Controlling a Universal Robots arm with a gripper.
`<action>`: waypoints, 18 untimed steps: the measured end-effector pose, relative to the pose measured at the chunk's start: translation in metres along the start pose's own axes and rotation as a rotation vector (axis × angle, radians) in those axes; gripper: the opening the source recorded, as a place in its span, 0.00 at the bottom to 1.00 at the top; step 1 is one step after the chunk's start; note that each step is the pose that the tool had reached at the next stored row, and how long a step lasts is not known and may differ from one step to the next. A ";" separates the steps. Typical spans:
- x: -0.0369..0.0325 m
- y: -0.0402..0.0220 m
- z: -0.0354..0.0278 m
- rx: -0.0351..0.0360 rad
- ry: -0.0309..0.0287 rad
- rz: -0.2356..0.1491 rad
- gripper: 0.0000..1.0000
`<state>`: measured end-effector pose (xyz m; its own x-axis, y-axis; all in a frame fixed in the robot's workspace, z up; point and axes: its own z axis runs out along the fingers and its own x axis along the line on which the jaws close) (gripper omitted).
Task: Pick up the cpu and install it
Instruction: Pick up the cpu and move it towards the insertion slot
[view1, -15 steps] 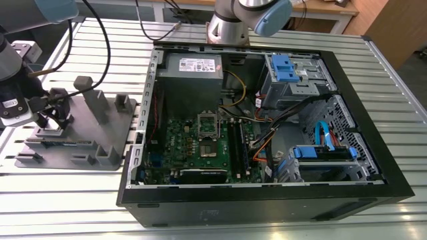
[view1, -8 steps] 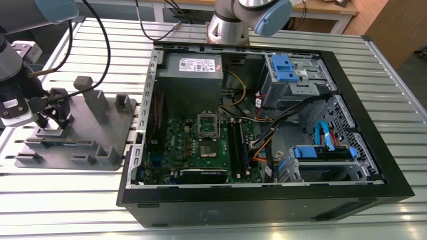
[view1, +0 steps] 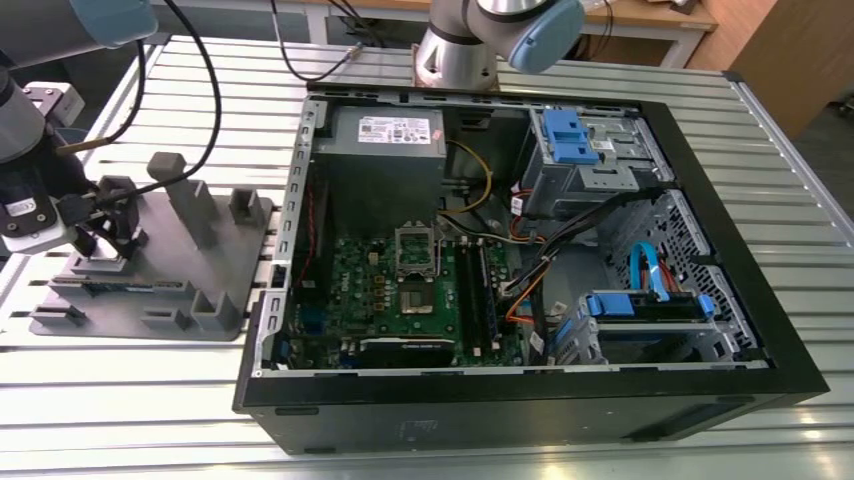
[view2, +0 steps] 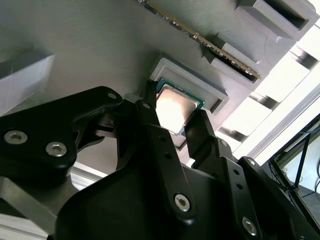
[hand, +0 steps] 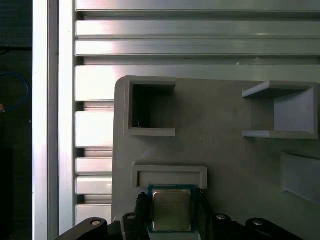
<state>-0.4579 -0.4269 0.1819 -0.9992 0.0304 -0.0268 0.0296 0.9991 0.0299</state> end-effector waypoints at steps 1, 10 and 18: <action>0.0000 0.0000 0.0000 0.0000 0.0000 0.000 0.47; -0.0001 0.0001 -0.0028 -0.0001 -0.0002 0.000 0.47; -0.0004 0.0005 -0.0158 0.0000 0.0000 0.000 0.47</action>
<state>-0.4579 -0.4269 0.1977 -0.9992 0.0304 -0.0268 0.0296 0.9991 0.0299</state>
